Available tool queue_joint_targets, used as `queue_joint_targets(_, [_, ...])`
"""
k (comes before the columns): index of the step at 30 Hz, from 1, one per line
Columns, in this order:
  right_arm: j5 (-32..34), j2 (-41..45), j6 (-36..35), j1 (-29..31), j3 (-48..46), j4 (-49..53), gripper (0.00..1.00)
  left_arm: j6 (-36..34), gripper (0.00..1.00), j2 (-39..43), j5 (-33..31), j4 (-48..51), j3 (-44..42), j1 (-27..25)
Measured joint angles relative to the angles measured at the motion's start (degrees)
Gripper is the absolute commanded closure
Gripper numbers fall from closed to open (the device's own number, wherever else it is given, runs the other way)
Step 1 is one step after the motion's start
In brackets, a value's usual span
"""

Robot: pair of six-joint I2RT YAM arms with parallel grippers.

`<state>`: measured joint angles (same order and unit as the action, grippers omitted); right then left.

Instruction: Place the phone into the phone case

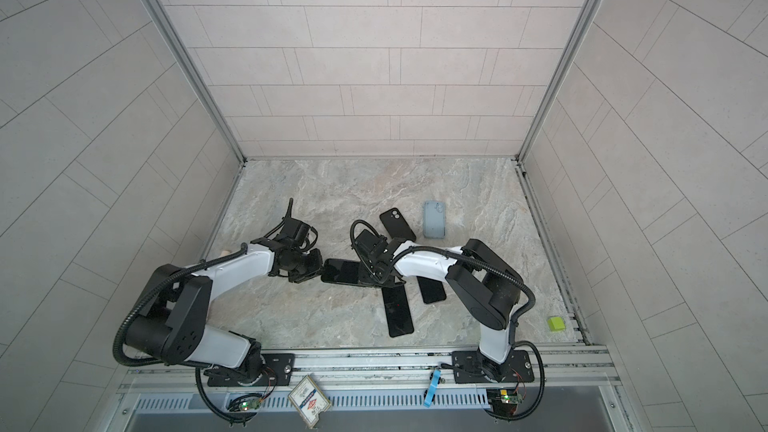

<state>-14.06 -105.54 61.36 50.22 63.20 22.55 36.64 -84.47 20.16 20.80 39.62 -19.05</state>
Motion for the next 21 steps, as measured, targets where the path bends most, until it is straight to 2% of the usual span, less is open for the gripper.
queue_joint_targets(5, [0.55,0.07,-0.52,0.15,1.18,1.49,0.96,0.00,0.88,0.15,-0.04,0.00,-0.09,0.00])
queue_joint_targets(13, [1.62,0.31,-5.79,-0.57,3.67,5.60,0.95,-0.02,0.88,0.39,-0.33,0.09,-0.13,-0.11])
queue_joint_targets(21, [2.99,2.08,-11.87,-5.79,5.16,10.71,0.93,0.63,0.88,3.28,-0.59,1.81,-0.76,-0.76])
